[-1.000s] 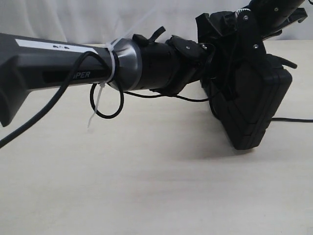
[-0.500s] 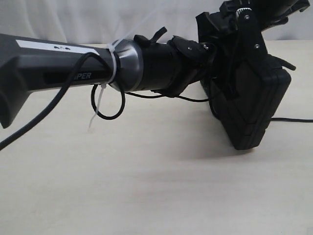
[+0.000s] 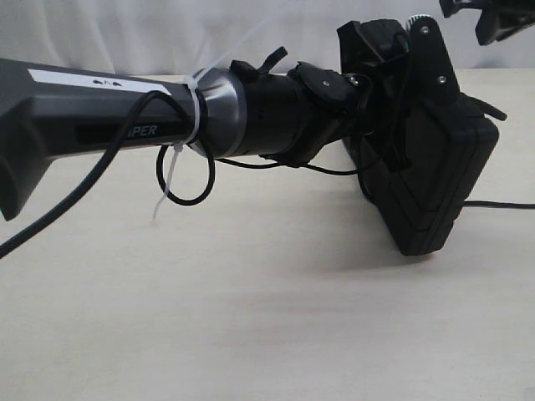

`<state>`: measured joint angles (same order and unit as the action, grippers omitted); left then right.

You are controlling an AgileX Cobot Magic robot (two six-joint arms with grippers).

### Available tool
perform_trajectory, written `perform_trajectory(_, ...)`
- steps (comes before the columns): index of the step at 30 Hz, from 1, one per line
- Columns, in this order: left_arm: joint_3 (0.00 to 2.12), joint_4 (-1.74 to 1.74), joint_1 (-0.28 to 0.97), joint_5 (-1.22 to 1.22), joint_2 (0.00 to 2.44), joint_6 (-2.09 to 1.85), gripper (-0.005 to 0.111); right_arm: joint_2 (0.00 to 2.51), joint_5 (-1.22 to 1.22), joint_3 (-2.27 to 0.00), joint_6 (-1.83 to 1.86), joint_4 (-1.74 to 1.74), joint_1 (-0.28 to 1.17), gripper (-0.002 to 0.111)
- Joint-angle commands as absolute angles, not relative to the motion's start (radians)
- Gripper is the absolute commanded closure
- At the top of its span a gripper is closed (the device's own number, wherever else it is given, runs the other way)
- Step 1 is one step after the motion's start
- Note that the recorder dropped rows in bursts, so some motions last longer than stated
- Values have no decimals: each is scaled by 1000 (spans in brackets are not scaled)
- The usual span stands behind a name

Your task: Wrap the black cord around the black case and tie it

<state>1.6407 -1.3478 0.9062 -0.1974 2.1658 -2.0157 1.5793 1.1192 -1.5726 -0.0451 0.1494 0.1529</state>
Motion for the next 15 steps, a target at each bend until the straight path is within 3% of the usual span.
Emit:
perform_trajectory(1,1647,-1351,908,-193,2163,-2011,107,1520,1028,-1447,-19,127,151,104)
perform_trajectory(15,1647,-1350,908,-180,2163,-2011,107,1557,992,-1342,14,92,153,104)
